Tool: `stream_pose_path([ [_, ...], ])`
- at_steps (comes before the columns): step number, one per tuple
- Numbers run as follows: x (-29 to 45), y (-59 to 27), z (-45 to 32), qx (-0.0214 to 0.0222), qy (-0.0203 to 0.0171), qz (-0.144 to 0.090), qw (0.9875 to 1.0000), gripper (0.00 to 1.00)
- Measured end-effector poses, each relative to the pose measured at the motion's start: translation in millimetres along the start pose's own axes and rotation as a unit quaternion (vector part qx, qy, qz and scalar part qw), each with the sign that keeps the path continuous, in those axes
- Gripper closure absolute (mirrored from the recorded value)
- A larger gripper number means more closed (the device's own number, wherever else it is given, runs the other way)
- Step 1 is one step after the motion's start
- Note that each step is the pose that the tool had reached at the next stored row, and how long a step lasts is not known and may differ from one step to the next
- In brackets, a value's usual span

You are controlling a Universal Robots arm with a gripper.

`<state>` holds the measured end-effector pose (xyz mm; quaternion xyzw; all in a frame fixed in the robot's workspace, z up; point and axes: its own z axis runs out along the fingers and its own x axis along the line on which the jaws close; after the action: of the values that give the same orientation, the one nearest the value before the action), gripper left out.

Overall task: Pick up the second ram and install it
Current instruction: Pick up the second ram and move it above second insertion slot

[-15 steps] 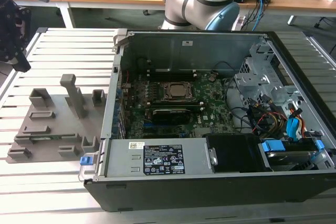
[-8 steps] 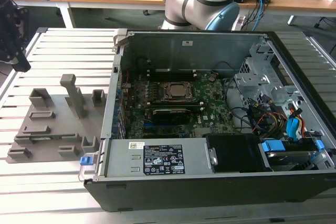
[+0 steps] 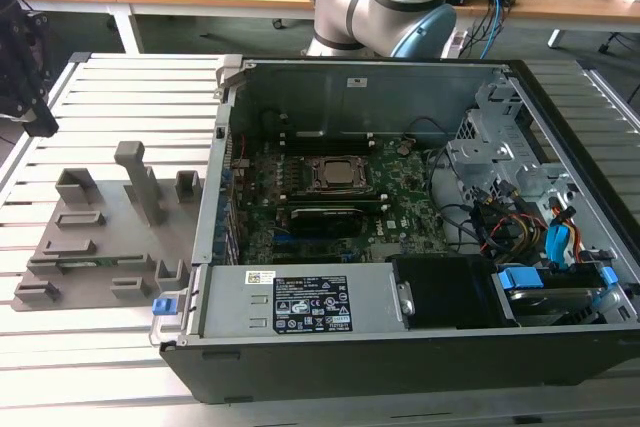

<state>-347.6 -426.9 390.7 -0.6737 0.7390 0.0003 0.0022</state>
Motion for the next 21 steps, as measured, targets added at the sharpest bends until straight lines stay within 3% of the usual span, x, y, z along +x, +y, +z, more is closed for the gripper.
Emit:
stream_pose_path([
  [5,0.0,0.0,0.0,0.0000,0.0000,0.000,1.0000,0.89],
  [6,0.0,0.0,0.0,0.0000,0.0000,-0.001,1.0000,0.76],
  [8,0.0,0.0,0.0,0.0000,0.0000,-0.001,1.0000,0.64],
  [15,0.1,0.1,1.9,0.0000,0.0000,-0.001,1.0000,0.64],
  [21,0.1,0.2,10.5,0.0000,0.0000,-0.001,1.0000,0.64],
])
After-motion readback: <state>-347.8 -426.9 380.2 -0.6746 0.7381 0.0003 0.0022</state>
